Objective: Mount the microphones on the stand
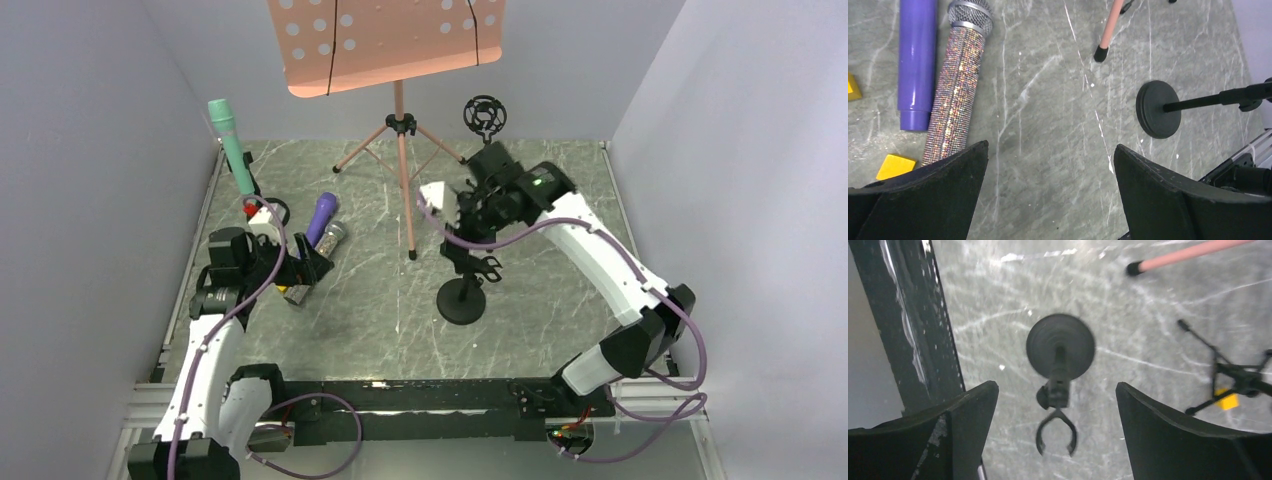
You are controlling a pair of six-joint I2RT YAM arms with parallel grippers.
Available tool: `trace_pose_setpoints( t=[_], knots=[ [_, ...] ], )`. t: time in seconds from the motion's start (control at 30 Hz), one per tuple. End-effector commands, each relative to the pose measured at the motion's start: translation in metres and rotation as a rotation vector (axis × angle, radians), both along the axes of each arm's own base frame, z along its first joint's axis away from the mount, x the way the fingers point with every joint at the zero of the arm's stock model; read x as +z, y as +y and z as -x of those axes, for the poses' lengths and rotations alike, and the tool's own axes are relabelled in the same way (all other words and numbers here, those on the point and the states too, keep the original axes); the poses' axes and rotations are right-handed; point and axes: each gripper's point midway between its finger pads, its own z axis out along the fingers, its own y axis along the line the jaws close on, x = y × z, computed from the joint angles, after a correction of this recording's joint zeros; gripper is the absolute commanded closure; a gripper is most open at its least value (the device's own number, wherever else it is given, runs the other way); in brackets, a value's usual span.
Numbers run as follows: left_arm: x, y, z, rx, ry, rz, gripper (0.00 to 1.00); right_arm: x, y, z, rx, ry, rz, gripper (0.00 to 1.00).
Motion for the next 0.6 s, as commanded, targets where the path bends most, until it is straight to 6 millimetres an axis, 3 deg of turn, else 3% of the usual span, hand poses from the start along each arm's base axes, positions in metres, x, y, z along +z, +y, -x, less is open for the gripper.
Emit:
trace_pose_setpoints(
  t=[0.0, 0.13, 0.3, 0.43, 0.57],
  knots=[
    [0.002, -0.003, -0.005, -0.008, 0.010, -0.079, 0.01, 0.086, -0.003, -0.009, -0.037, -0.064, -0.274, 0.07],
    [-0.013, -0.008, -0.005, -0.019, 0.093, -0.145, 0.01, 0.115, -0.027, -0.018, -0.118, -0.092, -0.411, 0.05],
    [-0.012, -0.002, -0.020, -0.013, 0.197, -0.280, 0.01, 0.118, -0.053, -0.029, -0.245, -0.197, -0.554, 0.01],
    [-0.010, 0.010, -0.048, 0.019, 0.230, -0.364, 0.01, 0.110, -0.078, -0.041, -0.374, -0.274, -0.672, 0.00],
    [-0.009, 0.018, -0.080, 0.048, 0.250, -0.426, 0.01, 0.082, -0.103, -0.054, -0.496, -0.292, -0.762, 0.00]
  ],
)
